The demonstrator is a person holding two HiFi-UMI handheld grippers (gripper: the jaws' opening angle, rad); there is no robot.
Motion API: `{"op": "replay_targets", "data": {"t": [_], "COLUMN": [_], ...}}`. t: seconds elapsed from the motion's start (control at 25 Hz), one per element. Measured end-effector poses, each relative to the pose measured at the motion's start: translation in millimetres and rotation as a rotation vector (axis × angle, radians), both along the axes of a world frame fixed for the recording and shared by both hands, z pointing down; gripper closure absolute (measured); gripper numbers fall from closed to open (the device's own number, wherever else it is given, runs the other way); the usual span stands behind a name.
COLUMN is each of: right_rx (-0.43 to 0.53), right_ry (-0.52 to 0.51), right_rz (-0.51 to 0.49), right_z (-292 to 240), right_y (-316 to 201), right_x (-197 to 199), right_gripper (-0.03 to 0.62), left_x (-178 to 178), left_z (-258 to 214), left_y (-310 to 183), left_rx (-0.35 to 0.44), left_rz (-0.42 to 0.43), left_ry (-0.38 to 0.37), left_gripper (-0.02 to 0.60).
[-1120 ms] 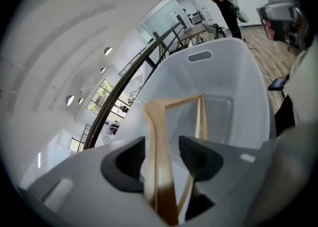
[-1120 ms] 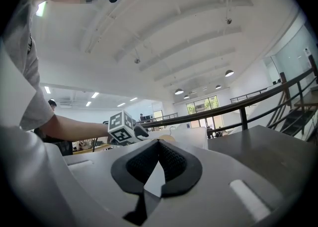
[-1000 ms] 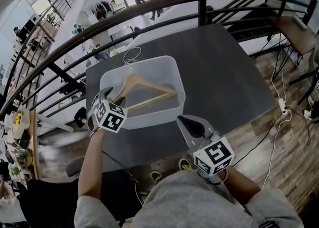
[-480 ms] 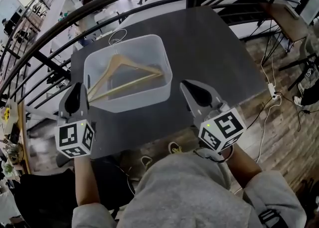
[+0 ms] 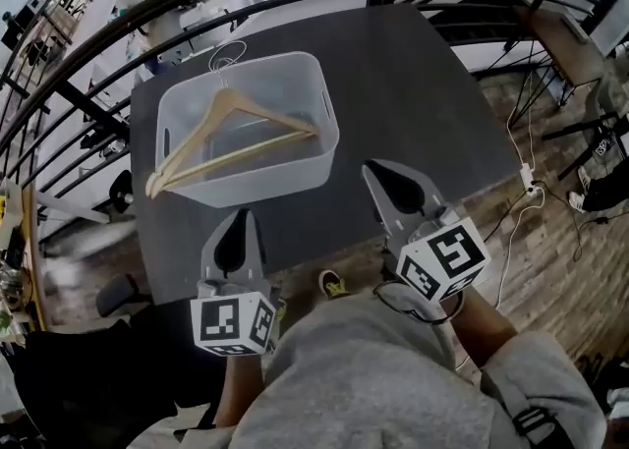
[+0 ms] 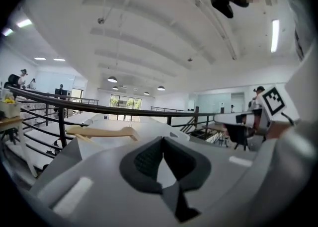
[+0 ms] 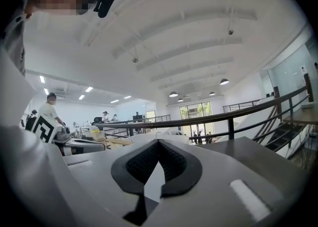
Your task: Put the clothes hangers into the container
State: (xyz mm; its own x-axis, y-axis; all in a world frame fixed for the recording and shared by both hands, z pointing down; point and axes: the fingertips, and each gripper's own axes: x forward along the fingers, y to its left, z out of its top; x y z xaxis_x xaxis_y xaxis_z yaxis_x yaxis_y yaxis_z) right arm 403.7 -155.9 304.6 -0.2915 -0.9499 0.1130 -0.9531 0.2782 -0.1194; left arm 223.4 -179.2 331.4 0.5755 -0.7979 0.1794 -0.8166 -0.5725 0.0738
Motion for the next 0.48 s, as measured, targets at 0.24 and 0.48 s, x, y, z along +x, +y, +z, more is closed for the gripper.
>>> {"op": "replay_targets", "data": {"t": [0.24, 0.48], "right_rx": [-0.013, -0.025], "right_ry": [-0.008, -0.020], "right_rz": [-0.014, -0.020], "right_z": [6.8, 11.0], "right_y": [1.6, 0.9], "right_x": [-3.4, -4.4], "right_gripper": [0.594, 0.594], "left_x": [11.6, 11.0], "left_z": [-0.6, -1.1], "left_y": [6.3, 2.4], "left_rx": [0.013, 0.010], "left_rz": [0.016, 0.023], "left_ry": [-0.020, -0.028], "left_gripper": [0.571, 0.571]}}
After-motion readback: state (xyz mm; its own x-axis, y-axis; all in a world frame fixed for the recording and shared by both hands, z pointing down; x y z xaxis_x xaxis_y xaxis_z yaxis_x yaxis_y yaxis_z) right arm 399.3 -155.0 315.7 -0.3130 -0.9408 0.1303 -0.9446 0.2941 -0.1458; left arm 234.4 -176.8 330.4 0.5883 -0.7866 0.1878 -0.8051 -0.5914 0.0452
